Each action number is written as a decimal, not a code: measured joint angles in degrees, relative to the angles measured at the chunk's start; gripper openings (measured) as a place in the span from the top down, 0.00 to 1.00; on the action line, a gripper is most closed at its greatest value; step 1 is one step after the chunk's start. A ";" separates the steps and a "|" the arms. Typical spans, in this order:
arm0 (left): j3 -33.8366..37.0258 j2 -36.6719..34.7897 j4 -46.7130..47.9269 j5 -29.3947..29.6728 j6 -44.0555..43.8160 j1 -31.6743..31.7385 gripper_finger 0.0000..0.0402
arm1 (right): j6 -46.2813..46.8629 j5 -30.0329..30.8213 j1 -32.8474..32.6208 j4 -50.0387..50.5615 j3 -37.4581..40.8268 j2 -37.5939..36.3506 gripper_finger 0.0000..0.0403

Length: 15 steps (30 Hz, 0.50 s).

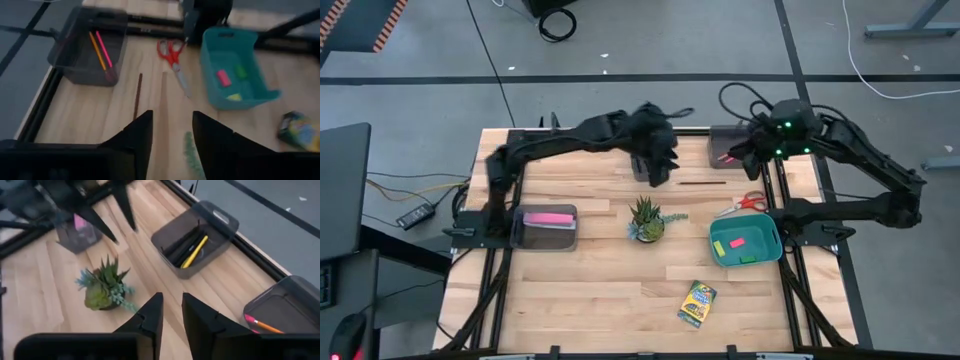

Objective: Sort crayons/erasers/pens/pencils in bins
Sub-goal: Put the brown pencil into the right black bin

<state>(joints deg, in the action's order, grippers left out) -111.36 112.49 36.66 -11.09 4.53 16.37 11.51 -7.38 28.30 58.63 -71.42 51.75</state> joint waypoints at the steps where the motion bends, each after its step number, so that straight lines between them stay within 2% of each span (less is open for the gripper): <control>1: -2.37 1.97 1.51 0.72 0.97 -0.20 0.62 | 0.36 -0.02 -0.01 0.05 0.00 -0.62 0.80; 4: -11.17 7.84 7.62 2.48 3.89 -0.67 0.60 | 0.52 -0.25 -0.01 0.02 0.00 -2.43 0.79; 8: -23.68 15.55 17.55 3.87 3.66 -0.75 0.60 | 0.34 -0.66 -0.01 0.00 0.00 -4.59 0.79; 15: -20.95 18.79 18.51 6.17 -2.14 -0.10 0.63 | -1.59 -0.85 0.01 -0.02 0.00 -6.43 0.79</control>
<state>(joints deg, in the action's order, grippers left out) -132.32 131.28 55.18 -4.92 2.39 16.27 9.92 -8.23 28.32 58.61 -71.42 45.32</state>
